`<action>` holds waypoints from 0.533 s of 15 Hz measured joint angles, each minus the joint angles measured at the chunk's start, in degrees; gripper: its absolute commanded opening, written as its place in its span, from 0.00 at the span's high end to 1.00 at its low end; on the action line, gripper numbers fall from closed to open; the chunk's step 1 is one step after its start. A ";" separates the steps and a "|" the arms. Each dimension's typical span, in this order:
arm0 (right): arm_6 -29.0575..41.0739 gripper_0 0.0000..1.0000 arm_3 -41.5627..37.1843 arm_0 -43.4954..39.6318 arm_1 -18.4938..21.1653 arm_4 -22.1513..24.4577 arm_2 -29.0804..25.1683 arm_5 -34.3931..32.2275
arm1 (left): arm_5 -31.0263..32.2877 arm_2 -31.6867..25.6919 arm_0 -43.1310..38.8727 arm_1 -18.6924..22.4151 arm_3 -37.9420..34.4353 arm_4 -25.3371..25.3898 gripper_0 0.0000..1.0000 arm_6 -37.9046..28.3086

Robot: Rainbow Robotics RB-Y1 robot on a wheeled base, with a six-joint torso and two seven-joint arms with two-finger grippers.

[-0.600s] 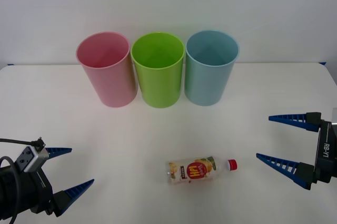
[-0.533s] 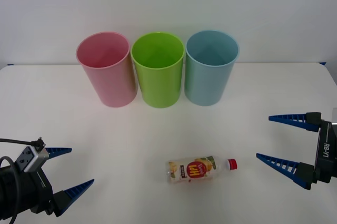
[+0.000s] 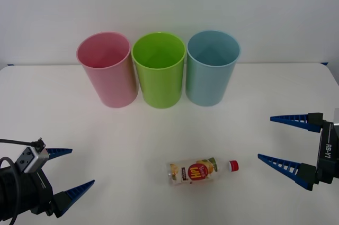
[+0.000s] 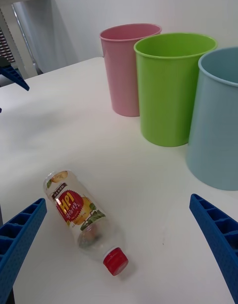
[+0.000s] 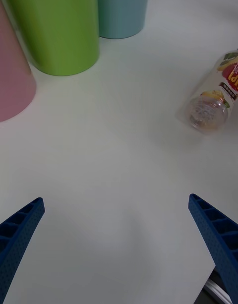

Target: Put cans in the blue bin and PET bottles in the pink bin and trash in the green bin.

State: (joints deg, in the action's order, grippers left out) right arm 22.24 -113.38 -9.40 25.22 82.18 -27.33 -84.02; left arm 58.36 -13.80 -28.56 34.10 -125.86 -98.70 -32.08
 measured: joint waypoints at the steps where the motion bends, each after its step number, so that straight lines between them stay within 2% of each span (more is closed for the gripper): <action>1: 0.00 0.00 0.00 0.00 0.00 0.00 0.00 0.00 | 0.00 0.00 0.00 0.00 0.00 0.00 0.00 0.00; 8: 0.00 0.00 0.00 0.00 0.00 0.00 0.00 0.00 | 0.00 0.00 0.00 0.00 0.00 0.00 0.00 0.00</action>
State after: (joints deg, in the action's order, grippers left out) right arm 22.24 -113.38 -9.40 25.22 82.18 -27.33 -84.02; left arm 58.36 -13.80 -28.56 34.10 -125.86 -98.70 -32.08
